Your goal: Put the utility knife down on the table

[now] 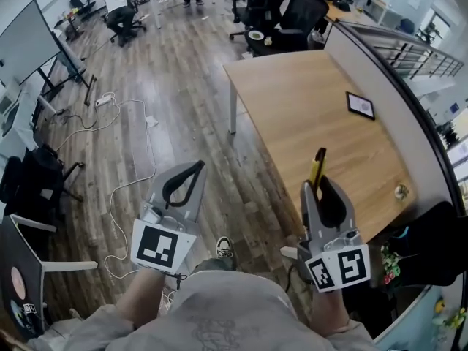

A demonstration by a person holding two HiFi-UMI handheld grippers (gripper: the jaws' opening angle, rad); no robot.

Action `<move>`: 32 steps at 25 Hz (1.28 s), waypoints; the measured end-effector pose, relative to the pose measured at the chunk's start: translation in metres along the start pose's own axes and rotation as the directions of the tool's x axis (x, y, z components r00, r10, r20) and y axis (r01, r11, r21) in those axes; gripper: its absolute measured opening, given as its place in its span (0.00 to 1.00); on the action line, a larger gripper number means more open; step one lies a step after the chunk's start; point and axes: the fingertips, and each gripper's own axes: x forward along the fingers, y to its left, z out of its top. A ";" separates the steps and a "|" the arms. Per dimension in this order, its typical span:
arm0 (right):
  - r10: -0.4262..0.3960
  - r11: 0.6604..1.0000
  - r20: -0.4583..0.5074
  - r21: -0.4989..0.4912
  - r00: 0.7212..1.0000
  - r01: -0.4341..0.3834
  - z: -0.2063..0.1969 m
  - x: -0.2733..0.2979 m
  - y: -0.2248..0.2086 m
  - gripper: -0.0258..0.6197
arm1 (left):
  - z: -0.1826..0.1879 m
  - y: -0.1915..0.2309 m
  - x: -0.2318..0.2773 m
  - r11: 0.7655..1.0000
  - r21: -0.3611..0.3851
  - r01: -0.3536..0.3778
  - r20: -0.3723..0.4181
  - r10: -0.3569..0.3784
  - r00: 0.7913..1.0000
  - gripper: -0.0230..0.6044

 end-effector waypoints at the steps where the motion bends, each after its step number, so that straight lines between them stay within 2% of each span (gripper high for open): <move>1: -0.011 1.000 0.001 0.001 1.000 0.011 -0.001 0.013 0.000 0.23 | -0.002 0.012 0.007 1.000 0.002 0.006 0.002 -0.006 1.000 0.04; 6: -0.043 0.999 -0.007 -0.002 0.999 0.043 -0.004 0.063 0.000 0.23 | -0.011 0.058 0.039 0.999 -0.003 0.033 0.013 -0.033 0.999 0.04; 17: -0.098 0.995 -0.008 0.000 0.995 0.098 -0.020 0.136 -0.032 0.23 | -0.022 0.104 0.117 0.994 -0.001 0.108 0.042 -0.108 0.993 0.04; 23: -0.116 0.993 -0.021 0.009 0.993 0.116 -0.036 0.186 -0.071 0.23 | -0.032 0.121 0.180 0.992 0.007 0.130 0.025 -0.130 0.991 0.04; 32: -0.128 0.990 -0.036 0.053 0.991 0.130 -0.043 0.286 -0.158 0.23 | -0.029 0.155 0.314 0.985 0.021 0.172 -0.022 -0.172 0.985 0.04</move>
